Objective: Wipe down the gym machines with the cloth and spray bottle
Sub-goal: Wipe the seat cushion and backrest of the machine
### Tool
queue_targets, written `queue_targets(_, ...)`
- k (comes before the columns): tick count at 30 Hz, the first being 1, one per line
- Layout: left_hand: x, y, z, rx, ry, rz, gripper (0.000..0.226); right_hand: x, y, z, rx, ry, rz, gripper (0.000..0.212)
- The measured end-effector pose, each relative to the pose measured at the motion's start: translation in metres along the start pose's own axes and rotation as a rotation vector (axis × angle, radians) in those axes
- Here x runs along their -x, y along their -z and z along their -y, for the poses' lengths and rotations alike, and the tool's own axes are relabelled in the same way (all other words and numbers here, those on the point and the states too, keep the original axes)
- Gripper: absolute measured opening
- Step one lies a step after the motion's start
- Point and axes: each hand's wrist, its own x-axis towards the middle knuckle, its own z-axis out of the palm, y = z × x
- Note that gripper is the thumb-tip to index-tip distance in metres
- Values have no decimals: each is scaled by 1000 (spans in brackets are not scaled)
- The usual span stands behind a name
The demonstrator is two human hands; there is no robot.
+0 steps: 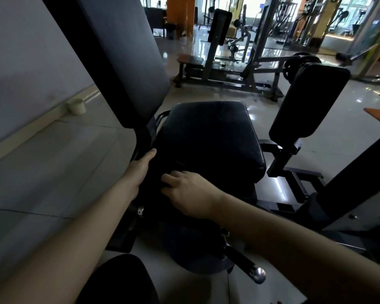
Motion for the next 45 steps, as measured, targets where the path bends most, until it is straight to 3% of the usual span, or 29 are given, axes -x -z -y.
queue_targets(3,5,2,-1,-8,1,11,94,40,10,-13,29,-122,4,12)
queue_targets(5,10,0,-2,-55,-43,-8,89,73,19,-20,63,-265,-19,8)
queue_targets(10,9,-5,3,-118,-91,-46,85,107,25,-15,106,-637,-101,21)
queue_targets(13,9,-3,2,-123,-92,-48,84,61,11,0,76,-690,-148,26)
queue_targets(17,9,-4,3,-132,-115,-104,87,-1,-1,30,-36,-609,-127,13)
queue_targets(22,14,-9,1,-155,-139,-110,65,6,4,30,-82,-470,-44,12)
queue_targets(24,15,-9,1,-141,-152,-97,59,39,11,14,-21,-543,-45,17)
queue_targets(28,14,-11,3,-164,-169,-100,71,102,42,-19,138,-870,-6,22)
queue_targets(30,13,-11,1,-160,-167,-106,71,104,49,-21,143,-940,-28,25)
queue_targets(35,13,-8,0,-163,-123,-66,66,28,25,27,-167,-851,-182,20)
queue_targets(38,10,-7,-3,-138,-93,-82,59,-19,12,50,-344,-723,-168,16)
queue_targets(45,13,10,-9,-59,12,50,58,-47,2,47,-91,-371,2,13)
